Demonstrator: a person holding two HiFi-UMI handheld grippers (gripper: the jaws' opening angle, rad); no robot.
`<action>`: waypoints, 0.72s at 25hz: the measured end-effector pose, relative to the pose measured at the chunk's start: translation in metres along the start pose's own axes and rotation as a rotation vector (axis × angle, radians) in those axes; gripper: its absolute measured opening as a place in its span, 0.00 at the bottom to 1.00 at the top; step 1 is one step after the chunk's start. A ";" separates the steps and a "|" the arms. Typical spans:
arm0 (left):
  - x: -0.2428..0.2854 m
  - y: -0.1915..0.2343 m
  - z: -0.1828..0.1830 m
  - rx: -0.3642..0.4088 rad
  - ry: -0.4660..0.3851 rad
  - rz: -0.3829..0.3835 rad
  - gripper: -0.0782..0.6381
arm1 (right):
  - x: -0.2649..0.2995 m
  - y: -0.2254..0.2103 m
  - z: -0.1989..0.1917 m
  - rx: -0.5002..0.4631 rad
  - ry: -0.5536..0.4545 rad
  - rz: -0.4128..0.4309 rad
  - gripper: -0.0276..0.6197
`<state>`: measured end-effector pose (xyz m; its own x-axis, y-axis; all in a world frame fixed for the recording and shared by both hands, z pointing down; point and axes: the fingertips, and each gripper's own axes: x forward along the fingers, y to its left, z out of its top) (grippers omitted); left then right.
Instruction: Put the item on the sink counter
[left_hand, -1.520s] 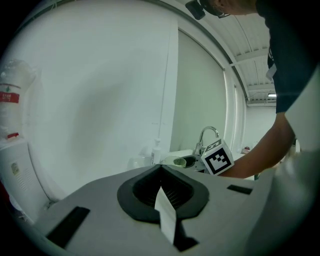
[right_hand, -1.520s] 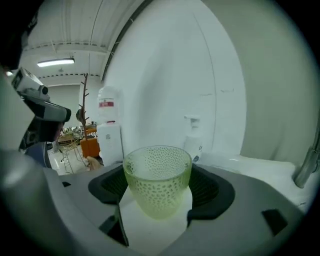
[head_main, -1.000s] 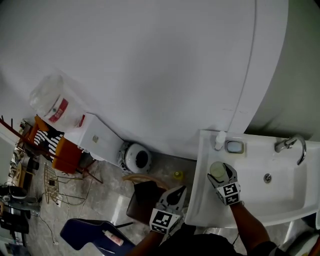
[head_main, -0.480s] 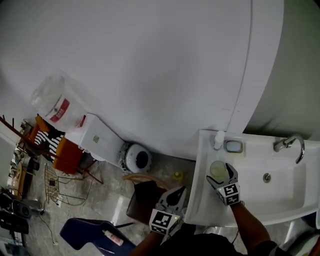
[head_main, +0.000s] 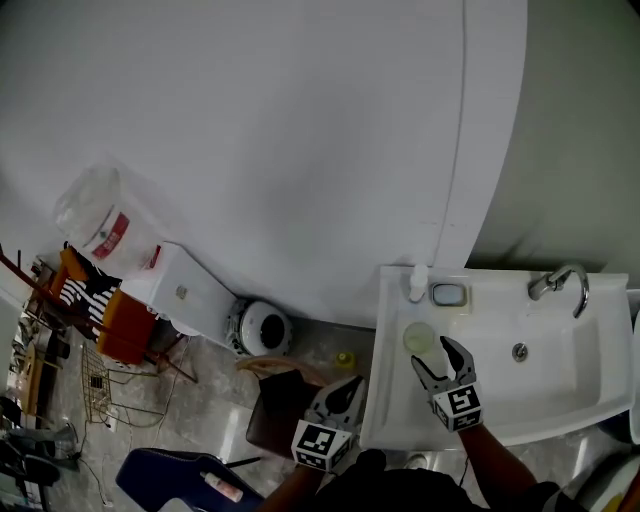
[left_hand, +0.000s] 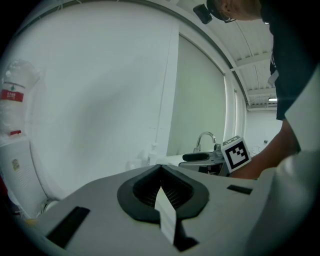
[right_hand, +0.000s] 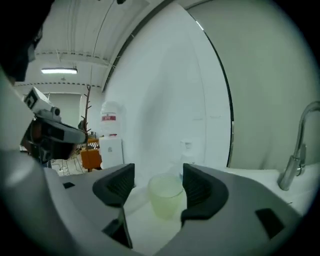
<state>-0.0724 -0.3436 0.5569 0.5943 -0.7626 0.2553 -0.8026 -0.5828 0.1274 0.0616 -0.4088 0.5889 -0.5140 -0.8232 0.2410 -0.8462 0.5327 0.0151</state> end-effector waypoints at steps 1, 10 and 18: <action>0.001 -0.002 0.001 -0.002 -0.003 -0.006 0.13 | -0.008 0.002 0.007 0.001 -0.017 -0.001 0.50; 0.004 -0.017 0.006 -0.005 -0.025 -0.046 0.13 | -0.050 0.022 0.054 -0.037 -0.140 0.002 0.17; 0.007 -0.022 0.012 0.000 -0.043 -0.061 0.13 | -0.062 0.029 0.072 -0.065 -0.159 -0.007 0.06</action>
<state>-0.0501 -0.3397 0.5445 0.6441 -0.7367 0.2057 -0.7645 -0.6288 0.1419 0.0591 -0.3561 0.5047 -0.5283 -0.8449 0.0840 -0.8415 0.5342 0.0806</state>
